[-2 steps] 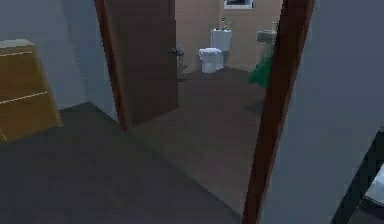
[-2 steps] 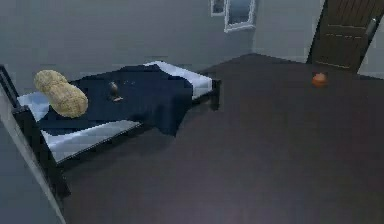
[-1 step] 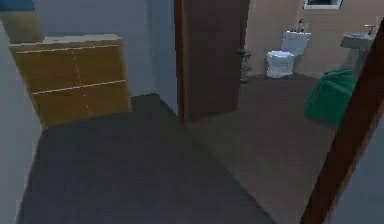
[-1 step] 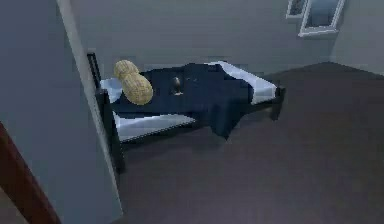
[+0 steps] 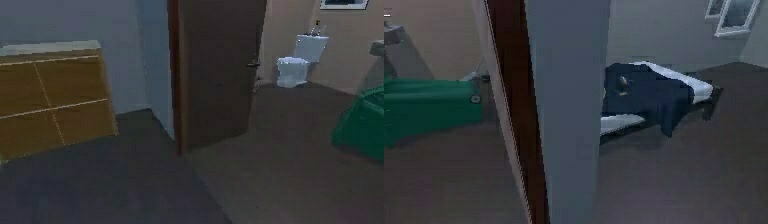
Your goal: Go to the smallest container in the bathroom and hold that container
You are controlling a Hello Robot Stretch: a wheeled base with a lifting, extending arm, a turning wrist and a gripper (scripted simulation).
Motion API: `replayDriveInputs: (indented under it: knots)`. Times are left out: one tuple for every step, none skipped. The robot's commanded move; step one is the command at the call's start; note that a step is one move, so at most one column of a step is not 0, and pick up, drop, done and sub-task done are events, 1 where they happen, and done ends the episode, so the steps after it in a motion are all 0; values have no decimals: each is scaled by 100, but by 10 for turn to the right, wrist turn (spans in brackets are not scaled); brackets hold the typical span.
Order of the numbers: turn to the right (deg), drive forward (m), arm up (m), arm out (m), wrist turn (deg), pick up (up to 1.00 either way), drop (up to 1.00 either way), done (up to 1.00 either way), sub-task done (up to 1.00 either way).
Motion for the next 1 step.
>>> replayDriveInputs:
  knots:
    - [150, 0, 0, 0, 0, 0, 0, 0, 0]
